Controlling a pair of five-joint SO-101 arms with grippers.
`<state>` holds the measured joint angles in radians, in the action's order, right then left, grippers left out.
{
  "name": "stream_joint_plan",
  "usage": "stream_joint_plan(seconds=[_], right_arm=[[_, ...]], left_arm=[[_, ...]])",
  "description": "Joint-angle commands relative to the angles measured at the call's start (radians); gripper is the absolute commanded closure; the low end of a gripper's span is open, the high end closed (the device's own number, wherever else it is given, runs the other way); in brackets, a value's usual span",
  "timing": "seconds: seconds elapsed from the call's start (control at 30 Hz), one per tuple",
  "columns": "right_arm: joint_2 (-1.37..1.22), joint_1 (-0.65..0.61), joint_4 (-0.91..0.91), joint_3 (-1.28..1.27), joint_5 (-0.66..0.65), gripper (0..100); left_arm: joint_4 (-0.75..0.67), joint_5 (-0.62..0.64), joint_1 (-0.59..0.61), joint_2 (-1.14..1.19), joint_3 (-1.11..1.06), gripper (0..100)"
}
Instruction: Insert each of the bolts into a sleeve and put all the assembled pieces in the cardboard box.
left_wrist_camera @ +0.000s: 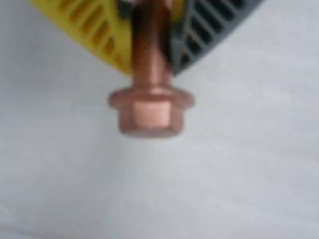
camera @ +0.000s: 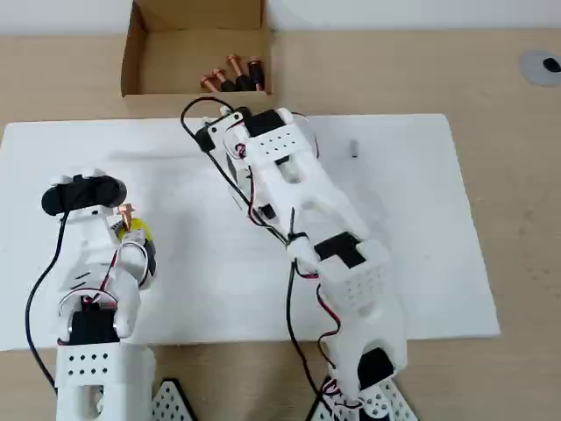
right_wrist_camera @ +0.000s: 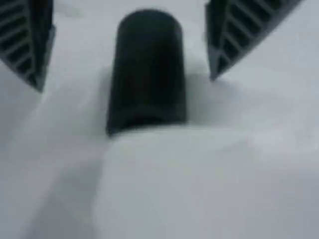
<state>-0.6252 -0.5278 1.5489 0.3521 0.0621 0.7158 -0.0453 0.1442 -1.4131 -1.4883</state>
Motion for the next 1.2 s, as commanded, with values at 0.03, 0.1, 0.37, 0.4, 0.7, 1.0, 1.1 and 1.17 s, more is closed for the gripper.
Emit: stream_joint_plan(seconds=[0.03, 0.1, 0.37, 0.4, 0.7, 1.0, 1.1, 1.17], right_arm=[[-0.033, 0.01, -0.008, 0.073, 0.0, 76.5], [-0.064, 0.01, -0.002, 0.108, 0.0, 76.5], [-0.153, 0.008, 0.0, 0.173, -0.008, 82.8], [-0.16, 0.007, 0.0, 0.173, -0.026, 85.1], [-0.174, 0.01, 0.078, 0.179, -0.143, 95.5], [-0.171, 0.035, 0.239, 0.466, -0.143, 95.5], [-0.117, 0.084, 0.239, 0.565, -0.143, 95.5], [-0.061, 0.111, 0.239, 0.57, -0.143, 95.5]], left_arm=[[-0.002, 0.009, 0.003, -0.018, 0.008, 99], [-0.002, 0.009, 0.003, -0.018, 0.008, 99], [-0.002, 0.009, 0.003, -0.018, 0.008, 99], [-0.002, 0.009, 0.003, -0.018, 0.008, 99], [-0.002, 0.009, 0.003, -0.018, 0.008, 99], [-0.002, 0.009, 0.003, -0.018, 0.008, 99], [-0.002, 0.009, 0.003, -0.018, 0.009, 99], [-0.002, 0.009, 0.003, -0.018, 0.009, 99]])
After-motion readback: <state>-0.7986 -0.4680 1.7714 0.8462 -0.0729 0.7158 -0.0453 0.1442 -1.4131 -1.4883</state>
